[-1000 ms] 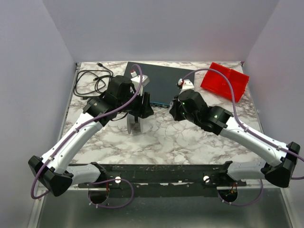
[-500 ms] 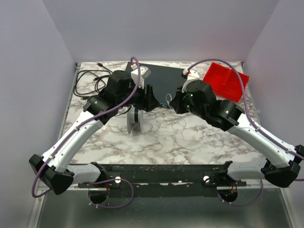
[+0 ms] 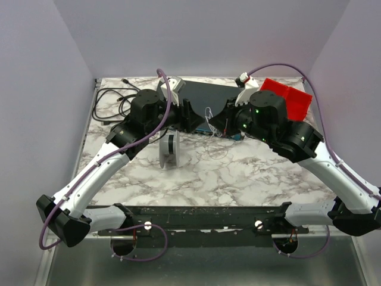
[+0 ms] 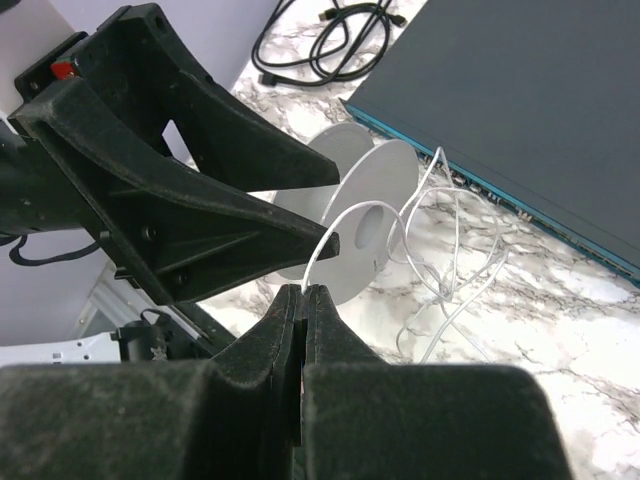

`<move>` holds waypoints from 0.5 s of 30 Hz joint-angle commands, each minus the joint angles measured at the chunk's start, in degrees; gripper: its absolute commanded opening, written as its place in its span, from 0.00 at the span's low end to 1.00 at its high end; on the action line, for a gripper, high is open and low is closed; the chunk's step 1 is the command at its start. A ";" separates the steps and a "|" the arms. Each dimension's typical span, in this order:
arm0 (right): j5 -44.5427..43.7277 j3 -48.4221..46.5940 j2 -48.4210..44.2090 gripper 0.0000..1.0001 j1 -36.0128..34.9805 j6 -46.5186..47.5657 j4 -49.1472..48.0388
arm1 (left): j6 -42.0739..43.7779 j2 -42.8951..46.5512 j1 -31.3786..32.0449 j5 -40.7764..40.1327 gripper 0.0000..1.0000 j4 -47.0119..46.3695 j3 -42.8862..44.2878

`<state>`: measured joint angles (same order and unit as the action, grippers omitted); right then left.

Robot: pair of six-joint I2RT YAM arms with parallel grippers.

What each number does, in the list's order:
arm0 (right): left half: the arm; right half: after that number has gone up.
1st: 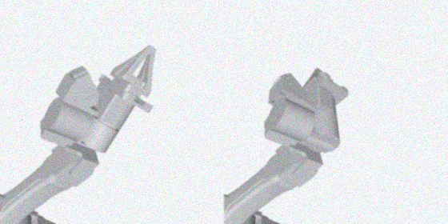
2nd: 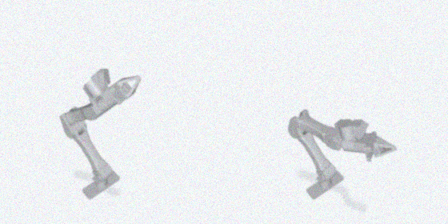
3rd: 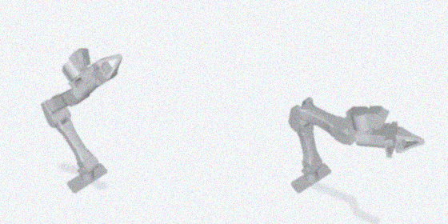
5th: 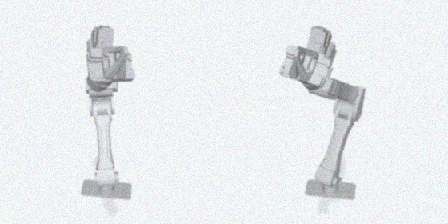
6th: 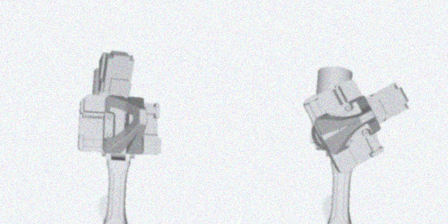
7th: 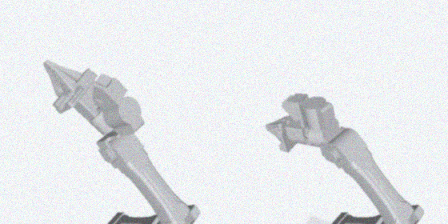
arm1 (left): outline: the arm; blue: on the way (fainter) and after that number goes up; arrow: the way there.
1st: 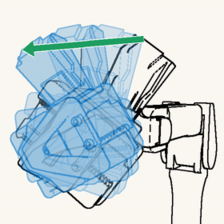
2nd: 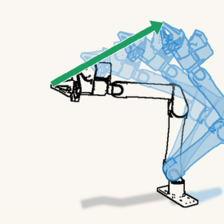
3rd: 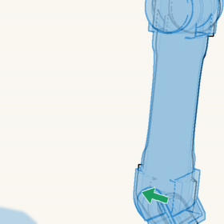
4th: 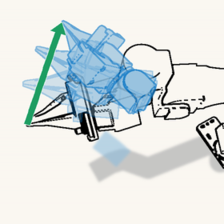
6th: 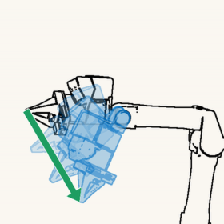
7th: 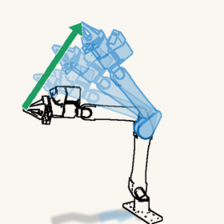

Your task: Wrap the cables

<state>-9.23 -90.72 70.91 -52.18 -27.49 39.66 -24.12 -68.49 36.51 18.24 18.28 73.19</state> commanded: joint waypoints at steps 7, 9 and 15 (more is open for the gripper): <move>0.60 -3.65 -0.19 0.01 -0.40 -2.07 0.92 | -4.14 1.96 1.43 0.10 0.50 -8.37 -2.62; -0.18 -4.23 -0.25 0.01 -0.38 -2.34 1.12 | -4.90 2.05 2.12 0.12 0.50 -9.31 -3.15; -0.09 -4.64 -0.05 0.01 -0.38 -3.24 0.97 | -6.03 0.65 3.83 -4.11 0.47 -8.97 -2.88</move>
<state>-9.13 -93.89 70.94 -52.18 -29.65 39.97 -28.36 -67.20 39.55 17.10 11.57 70.83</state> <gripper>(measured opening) 0.030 0.482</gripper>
